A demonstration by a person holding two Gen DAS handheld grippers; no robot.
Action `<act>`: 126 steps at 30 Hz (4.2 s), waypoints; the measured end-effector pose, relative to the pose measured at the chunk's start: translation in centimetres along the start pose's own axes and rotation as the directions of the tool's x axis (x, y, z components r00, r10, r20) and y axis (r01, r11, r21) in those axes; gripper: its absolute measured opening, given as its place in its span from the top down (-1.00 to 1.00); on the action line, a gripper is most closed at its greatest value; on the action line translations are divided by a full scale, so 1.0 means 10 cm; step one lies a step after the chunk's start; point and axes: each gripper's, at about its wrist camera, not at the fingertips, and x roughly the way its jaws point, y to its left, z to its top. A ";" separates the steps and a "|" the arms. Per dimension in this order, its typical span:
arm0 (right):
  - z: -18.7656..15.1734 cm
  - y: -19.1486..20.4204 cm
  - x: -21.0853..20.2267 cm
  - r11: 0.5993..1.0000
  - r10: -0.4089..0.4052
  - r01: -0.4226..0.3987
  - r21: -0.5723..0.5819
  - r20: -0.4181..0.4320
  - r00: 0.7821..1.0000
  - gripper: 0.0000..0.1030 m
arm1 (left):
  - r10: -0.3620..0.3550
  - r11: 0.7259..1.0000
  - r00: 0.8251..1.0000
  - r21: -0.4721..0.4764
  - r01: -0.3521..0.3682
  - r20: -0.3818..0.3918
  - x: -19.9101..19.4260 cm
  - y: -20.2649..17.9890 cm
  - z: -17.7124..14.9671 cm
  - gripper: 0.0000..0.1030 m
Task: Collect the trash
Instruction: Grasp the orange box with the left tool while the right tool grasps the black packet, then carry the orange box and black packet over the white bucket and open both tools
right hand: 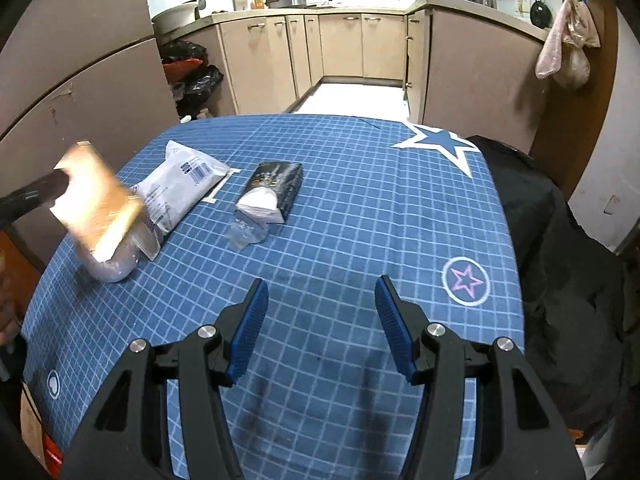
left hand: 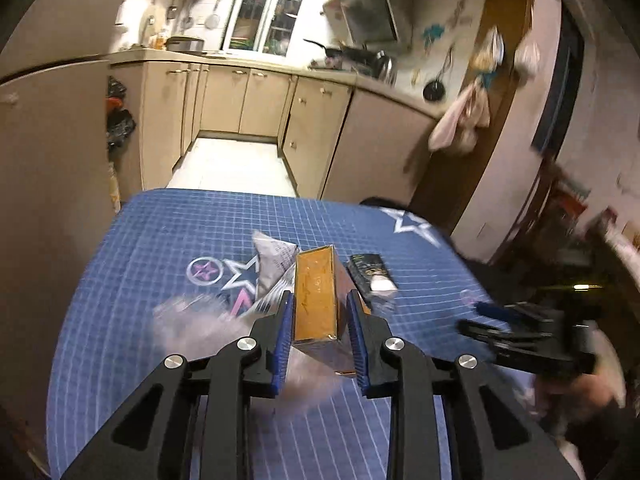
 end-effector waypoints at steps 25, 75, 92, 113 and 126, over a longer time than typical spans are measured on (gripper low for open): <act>0.61 0.65 1.05 0.997 -0.068 0.066 -0.031 -0.072 0.995 -0.09 | -0.223 0.948 0.964 -0.265 0.179 -0.145 -0.34 0.43 -1.02 0.45; -0.86 0.33 -0.96 0.981 0.123 -0.132 0.144 0.073 0.990 0.39 | -0.082 0.687 0.871 0.605 0.402 -0.485 0.20 -0.34 -1.03 -0.26; -1.31 0.61 -1.29 0.995 -0.039 0.031 0.090 0.090 0.995 0.39 | 0.217 0.953 0.973 0.234 -0.192 -0.083 -0.48 -1.04 -1.00 -0.15; -1.47 0.34 -2.16 0.977 -0.193 0.163 0.136 0.251 0.948 0.39 | 0.157 0.939 0.987 0.304 -0.160 0.034 -0.67 -2.08 -0.90 -0.12; -1.65 0.01 -2.55 0.949 -0.287 0.227 0.219 0.306 0.908 0.39 | 0.100 0.918 0.995 0.382 -0.104 0.031 -0.62 -2.57 -0.97 -0.12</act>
